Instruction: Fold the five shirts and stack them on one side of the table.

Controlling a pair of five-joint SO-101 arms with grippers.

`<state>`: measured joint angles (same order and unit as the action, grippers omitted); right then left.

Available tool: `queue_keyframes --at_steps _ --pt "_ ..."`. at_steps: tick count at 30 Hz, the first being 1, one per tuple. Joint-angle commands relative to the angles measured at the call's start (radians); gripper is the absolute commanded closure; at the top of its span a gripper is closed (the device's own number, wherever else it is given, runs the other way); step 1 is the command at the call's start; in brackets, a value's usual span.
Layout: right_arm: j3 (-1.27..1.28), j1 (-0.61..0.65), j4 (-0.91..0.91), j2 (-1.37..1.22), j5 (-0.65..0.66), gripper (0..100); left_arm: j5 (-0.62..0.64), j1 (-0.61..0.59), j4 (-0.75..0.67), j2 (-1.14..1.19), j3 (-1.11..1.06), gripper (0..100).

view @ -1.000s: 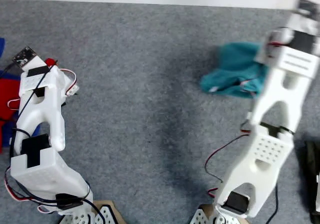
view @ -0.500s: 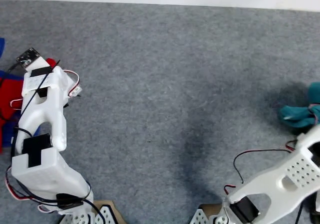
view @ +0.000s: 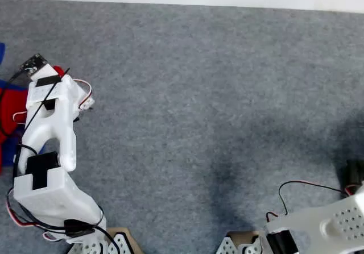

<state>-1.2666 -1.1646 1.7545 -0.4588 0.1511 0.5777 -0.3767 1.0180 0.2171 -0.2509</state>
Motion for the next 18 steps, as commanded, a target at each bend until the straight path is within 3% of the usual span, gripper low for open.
queue_keyframes --at_steps 1,7,11,18 --pt "-0.047 -0.042 0.012 0.062 0.032 99.1 0.002 0.019 -0.014 -0.045 0.004 81" --pt "-0.012 0.012 0.008 0.031 0.023 99.1 0.002 0.019 -0.014 -0.045 0.002 81" --pt "-0.016 0.073 -0.004 0.036 -0.066 99.1 0.002 0.019 -0.014 -0.045 0.002 81" --pt "-0.018 0.153 -0.133 0.039 -0.124 99.1 0.002 0.031 -0.012 -0.045 -0.007 81"
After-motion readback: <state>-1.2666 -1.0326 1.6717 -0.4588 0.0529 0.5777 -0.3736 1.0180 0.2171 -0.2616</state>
